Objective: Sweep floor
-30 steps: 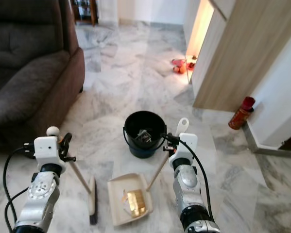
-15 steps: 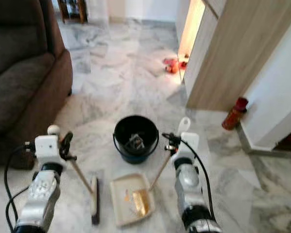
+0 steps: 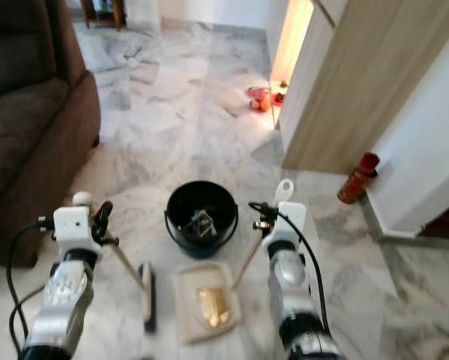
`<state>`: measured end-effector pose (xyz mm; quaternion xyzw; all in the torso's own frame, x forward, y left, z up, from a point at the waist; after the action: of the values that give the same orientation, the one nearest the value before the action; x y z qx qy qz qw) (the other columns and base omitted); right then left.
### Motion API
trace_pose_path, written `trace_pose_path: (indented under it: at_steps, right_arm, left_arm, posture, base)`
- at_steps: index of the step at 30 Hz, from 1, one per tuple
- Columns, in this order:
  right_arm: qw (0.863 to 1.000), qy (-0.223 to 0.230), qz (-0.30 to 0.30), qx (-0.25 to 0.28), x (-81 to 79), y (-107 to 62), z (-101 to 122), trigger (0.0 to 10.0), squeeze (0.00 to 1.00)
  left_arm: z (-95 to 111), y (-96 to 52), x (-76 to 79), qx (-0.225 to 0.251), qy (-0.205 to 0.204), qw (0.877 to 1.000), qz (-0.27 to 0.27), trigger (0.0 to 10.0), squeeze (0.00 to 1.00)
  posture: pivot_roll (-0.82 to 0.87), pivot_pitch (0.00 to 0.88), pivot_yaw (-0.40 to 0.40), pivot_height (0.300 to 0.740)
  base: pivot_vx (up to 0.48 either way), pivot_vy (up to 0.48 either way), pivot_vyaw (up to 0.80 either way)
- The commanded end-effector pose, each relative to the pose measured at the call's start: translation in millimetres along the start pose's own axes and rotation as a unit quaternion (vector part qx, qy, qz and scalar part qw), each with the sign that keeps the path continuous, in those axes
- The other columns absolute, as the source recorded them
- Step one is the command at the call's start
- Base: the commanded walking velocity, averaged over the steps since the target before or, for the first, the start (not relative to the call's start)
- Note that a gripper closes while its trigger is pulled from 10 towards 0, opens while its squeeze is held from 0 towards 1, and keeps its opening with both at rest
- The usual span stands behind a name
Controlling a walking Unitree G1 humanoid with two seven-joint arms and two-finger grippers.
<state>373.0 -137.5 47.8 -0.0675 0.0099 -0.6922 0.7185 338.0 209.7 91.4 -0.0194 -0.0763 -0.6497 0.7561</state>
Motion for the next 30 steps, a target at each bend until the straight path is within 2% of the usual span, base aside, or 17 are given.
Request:
trace_pose_path:
  at_steps: [1,16,27,30]
  right_arm:
    - [1.000,0.018,-0.007,0.017,2.9,0.9,7,10.0,0.00]
    - [1.000,0.010,-0.008,0.024,6.9,-0.2,9,10.0,0.00]
    - [0.998,0.004,-0.018,0.055,18.3,-1.5,27,10.0,0.00]
    - [0.997,0.001,-0.024,0.068,24.1,-7.1,31,10.0,0.00]
  left_arm:
    - [5,1.1,4.5,0.010,0.007,1.000,-0.007,10.0,0.00]
    - [4,0.4,4.9,0.009,0.009,1.000,-0.008,10.0,0.00]
    - [4,0.7,5.5,0.007,0.014,1.000,-0.014,10.0,0.00]
    - [4,1.2,5.2,0.008,0.015,1.000,-0.014,10.0,0.00]
  posture:
    - [0.08,0.057,-0.055,0.740]
    - [0.08,0.056,-0.054,0.740]
    - [0.07,0.066,-0.046,0.740]
    - [0.07,0.069,-0.044,0.740]
  base:
    - [0.000,0.000,0.00]
    - [0.000,0.000,0.00]
    - [0.000,0.000,0.00]
    - [0.000,0.000,0.00]
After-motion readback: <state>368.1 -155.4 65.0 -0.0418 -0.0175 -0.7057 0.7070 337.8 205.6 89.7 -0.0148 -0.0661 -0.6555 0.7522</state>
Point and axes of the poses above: a point about 5 cm out from each wrist's last joint towards the gripper, its own y axis pointing out of the wrist towards the gripper, its own z axis along the axis of the wrist's last joint, x = y × z, the point moved 5 cm from there along y, pointing out of the wrist towards the gripper, and after that the axes turned 12 degrees about -y, right-handed, at the moved point
